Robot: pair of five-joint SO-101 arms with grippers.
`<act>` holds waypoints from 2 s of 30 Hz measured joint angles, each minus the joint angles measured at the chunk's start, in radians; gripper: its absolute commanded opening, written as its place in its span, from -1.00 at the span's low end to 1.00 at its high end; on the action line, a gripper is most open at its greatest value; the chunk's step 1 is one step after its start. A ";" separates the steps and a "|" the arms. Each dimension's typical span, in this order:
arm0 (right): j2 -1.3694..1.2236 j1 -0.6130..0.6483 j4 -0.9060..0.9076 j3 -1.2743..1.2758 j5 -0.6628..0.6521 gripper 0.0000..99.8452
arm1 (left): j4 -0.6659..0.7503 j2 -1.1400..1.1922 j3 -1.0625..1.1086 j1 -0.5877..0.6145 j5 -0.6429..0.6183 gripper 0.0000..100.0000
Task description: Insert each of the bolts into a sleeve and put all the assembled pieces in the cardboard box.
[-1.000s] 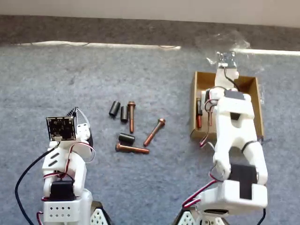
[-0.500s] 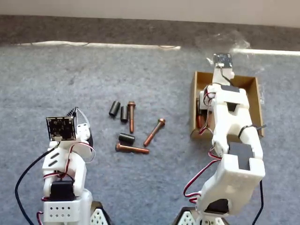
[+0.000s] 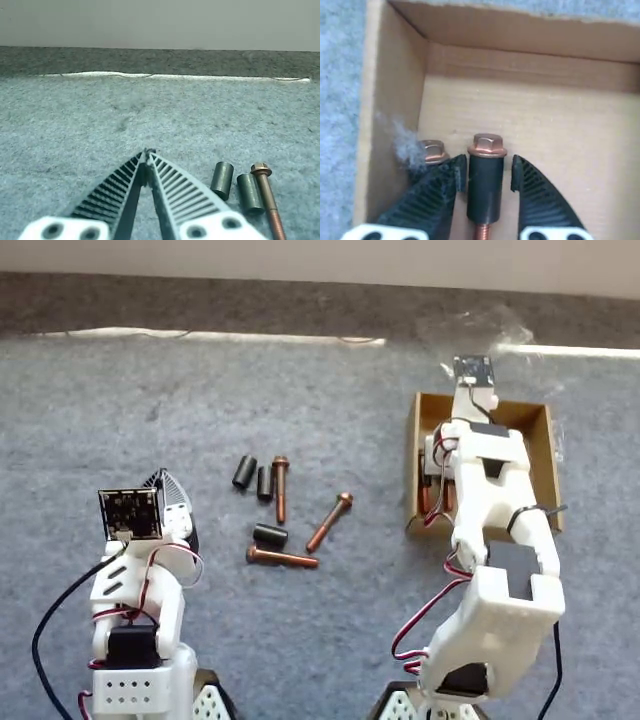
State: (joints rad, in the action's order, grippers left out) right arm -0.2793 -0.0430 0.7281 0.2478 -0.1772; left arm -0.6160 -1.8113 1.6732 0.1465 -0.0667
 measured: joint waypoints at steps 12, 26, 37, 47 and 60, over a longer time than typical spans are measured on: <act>0.207 0.009 0.235 -0.155 0.000 -0.72 | 0.000 0.000 0.000 0.000 0.000 -0.99; 0.664 0.417 0.479 -0.068 0.000 -0.72 | 0.000 0.000 0.000 0.000 0.000 -0.99; 0.717 0.631 0.479 0.181 -0.292 -0.72 | 0.000 0.000 0.000 0.086 0.000 -0.99; 0.717 0.763 0.222 0.439 -0.482 -0.71 | 0.000 0.000 0.000 0.094 0.000 -0.99; 0.520 0.799 0.192 0.364 -0.505 -0.71 | 0.000 0.000 0.000 0.204 0.000 -0.99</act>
State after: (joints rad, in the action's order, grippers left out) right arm 0.2409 0.7564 0.9198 0.6114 -0.6820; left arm -0.6160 -1.8113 1.6732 0.3506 -0.0667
